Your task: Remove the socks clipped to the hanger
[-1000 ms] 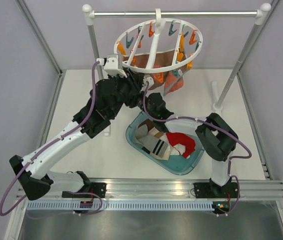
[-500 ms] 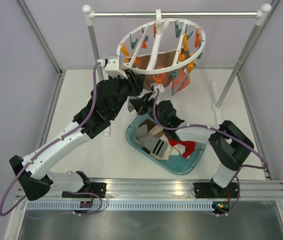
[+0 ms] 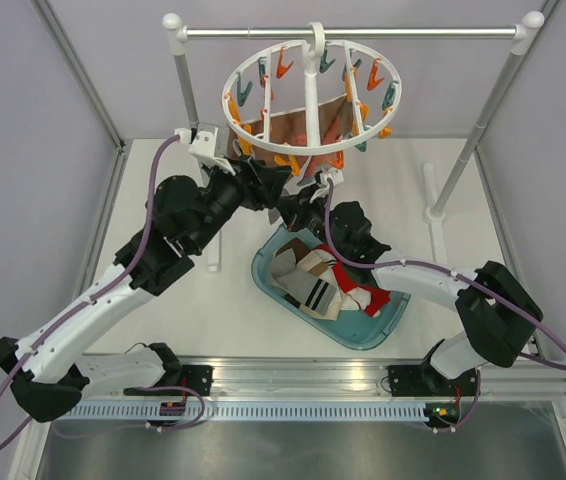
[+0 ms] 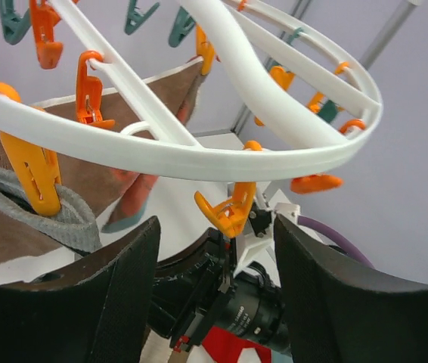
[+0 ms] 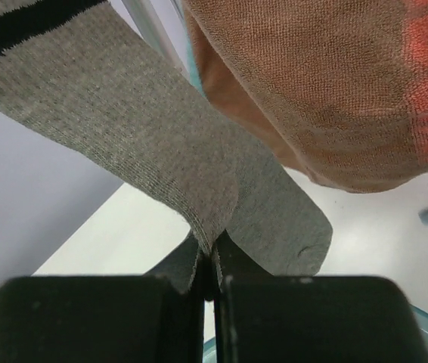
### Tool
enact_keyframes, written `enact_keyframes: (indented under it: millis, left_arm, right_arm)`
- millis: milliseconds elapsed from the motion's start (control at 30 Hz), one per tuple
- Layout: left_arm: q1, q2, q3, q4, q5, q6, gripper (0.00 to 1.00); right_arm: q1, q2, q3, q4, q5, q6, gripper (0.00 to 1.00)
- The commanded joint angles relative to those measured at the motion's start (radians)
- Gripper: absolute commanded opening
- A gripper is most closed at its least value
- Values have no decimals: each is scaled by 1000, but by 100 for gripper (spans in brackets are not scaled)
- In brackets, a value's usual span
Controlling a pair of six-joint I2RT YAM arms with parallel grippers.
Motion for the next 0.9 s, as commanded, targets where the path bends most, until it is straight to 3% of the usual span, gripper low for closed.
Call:
enact_keyframes:
  millis: [0, 200, 333, 467, 700, 867]
  left_arm:
    - [-3, -56, -2, -42, 113, 47, 66]
    - [-3, -178, -49, -83, 89, 41, 63]
    - [-3, -269, -80, -99, -111, 27, 60]
    - [-1, -283, -94, -116, -225, 31, 56]
    - [8, -188, -83, -81, -246, 52, 54]
    - [89, -148, -86, -36, -128, 41, 54]
  right_arm:
    - [0, -50, -7, -46, 4, -42, 1]
    - [0, -88, -14, -118, 7, -77, 1]
    - [0, -119, -34, -143, 11, -88, 1]
    - [0, -155, -51, -158, 30, -88, 1]
    - [0, -186, -66, -183, 16, -86, 1]
    - [-2, -240, -85, -236, 2, -95, 1]
